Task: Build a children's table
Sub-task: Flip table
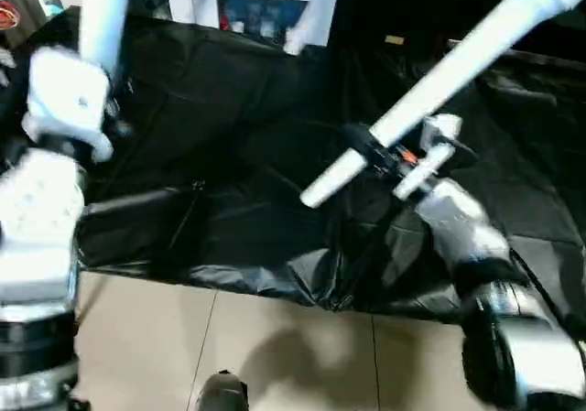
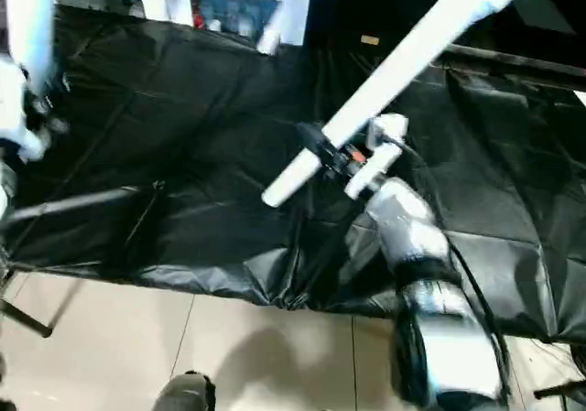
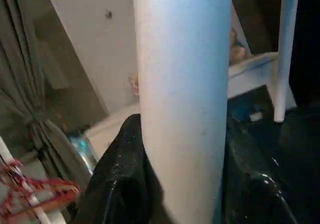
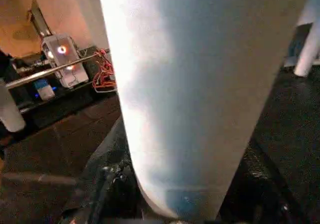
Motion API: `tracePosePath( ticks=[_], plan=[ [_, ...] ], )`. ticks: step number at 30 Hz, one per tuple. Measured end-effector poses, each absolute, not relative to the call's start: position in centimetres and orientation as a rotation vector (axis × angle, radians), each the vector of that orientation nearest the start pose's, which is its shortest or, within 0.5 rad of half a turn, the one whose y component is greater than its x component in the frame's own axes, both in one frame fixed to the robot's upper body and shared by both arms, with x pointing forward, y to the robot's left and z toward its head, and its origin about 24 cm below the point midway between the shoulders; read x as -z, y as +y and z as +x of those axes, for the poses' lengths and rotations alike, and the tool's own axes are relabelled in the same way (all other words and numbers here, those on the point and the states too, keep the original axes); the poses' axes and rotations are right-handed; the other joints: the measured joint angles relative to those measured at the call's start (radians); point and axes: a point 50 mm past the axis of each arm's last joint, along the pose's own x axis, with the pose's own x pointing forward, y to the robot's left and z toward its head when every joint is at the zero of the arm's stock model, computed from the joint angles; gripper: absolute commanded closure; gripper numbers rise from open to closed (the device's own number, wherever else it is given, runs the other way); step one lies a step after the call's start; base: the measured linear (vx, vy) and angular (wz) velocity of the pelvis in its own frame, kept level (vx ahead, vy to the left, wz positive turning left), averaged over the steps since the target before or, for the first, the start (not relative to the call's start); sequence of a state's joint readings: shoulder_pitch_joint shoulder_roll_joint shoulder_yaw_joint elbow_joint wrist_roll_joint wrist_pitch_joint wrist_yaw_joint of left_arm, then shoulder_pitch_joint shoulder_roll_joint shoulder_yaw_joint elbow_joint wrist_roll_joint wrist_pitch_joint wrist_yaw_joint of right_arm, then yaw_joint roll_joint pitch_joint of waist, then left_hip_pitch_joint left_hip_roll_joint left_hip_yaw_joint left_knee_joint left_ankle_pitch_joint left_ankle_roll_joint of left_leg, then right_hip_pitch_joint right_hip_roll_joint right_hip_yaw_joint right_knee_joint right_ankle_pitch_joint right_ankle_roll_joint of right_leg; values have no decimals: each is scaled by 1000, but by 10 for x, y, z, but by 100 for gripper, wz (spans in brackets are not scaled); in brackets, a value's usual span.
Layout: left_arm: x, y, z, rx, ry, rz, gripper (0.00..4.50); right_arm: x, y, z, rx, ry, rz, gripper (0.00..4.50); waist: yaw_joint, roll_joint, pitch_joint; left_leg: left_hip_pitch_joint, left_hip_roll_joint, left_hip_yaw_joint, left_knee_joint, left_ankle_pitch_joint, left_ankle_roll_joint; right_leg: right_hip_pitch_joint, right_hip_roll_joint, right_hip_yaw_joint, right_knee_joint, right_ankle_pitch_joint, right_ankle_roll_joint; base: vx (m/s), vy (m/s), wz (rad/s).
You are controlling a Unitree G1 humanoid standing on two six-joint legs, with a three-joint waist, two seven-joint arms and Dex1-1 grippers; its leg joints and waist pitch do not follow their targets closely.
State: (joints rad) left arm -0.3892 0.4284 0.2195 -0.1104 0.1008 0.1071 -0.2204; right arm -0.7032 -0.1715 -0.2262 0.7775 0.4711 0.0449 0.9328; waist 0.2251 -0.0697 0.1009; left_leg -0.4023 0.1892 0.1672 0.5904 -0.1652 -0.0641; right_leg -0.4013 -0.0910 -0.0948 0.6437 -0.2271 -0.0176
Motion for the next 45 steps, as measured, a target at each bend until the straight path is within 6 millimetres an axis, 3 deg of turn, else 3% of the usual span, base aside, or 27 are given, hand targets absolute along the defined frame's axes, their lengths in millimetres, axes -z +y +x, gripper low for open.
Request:
tracePosePath(
  ticks=[9,15,24,26,27,28,30,32,35,38,40,45],
  plan=[
    [-149,225,313,44,-240,371,295,-104,-173,324,-666,-147,245,298,2,-2,-1,2,2,7,-7,0,0,10,0,5,-8,-1,14,0,0,0],
    [-116,226,321,30,-119,287,295,-107,-172,321,-600,-136,161,298,-10,-4,-2,2,2,7,-10,0,-1,16,1,5,-18,3,20,0,0,0],
    [-107,234,316,4,-108,291,295,-102,-159,323,-554,-97,82,299,-38,-22,-14,10,1,9,-19,0,-1,24,1,4,-29,4,22,0,0,0],
    [-103,236,313,3,-103,282,295,-99,-156,324,-547,-86,68,243,-44,-26,-15,18,1,10,-25,0,-1,29,1,5,-32,2,24,0,0,0],
    [-102,237,312,2,-106,279,239,-98,-155,324,-538,-81,58,229,-48,-29,-16,20,0,10,-28,0,-1,30,1,5,-34,0,28,0,0,0],
    [-102,237,311,5,-113,276,225,-97,-154,324,-527,-77,56,226,-50,-32,-15,20,0,10,-28,0,-1,30,1,5,-34,-1,29,0,0,0],
    [-95,236,308,39,-83,318,225,-94,-148,323,-518,-69,67,208,-58,-33,-15,19,0,11,-30,0,-1,30,1,6,-34,-1,30,0,0,0],
    [-85,239,302,40,-45,319,196,-87,-146,320,-507,-50,83,186,-62,-36,-12,17,0,12,-30,1,-2,28,1,7,-34,-1,30,0,0,0],
    [-76,241,293,49,-14,309,183,-74,-143,313,-501,-14,108,170,-64,-38,-3,7,2,13,-29,2,-3,17,3,7,-33,0,23,0,0,0],
    [-80,244,287,44,-40,300,140,-75,-141,309,-495,-31,122,139,-69,-39,-2,1,3,11,-29,11,7,13,6,7,-32,1,23,0,0,0],
    [-87,249,279,29,-74,309,139,-76,-140,301,-492,-57,148,131,-74,-39,-2,1,4,11,-29,9,10,13,6,7,-33,1,23,29,0,0],
    [-100,265,260,-29,-131,340,90,-70,-144,283,-443,-47,177,95,-83,-34,2,3,4,11,-28,6,5,15,6,7,-33,-2,18,0,0,0]
  ],
)
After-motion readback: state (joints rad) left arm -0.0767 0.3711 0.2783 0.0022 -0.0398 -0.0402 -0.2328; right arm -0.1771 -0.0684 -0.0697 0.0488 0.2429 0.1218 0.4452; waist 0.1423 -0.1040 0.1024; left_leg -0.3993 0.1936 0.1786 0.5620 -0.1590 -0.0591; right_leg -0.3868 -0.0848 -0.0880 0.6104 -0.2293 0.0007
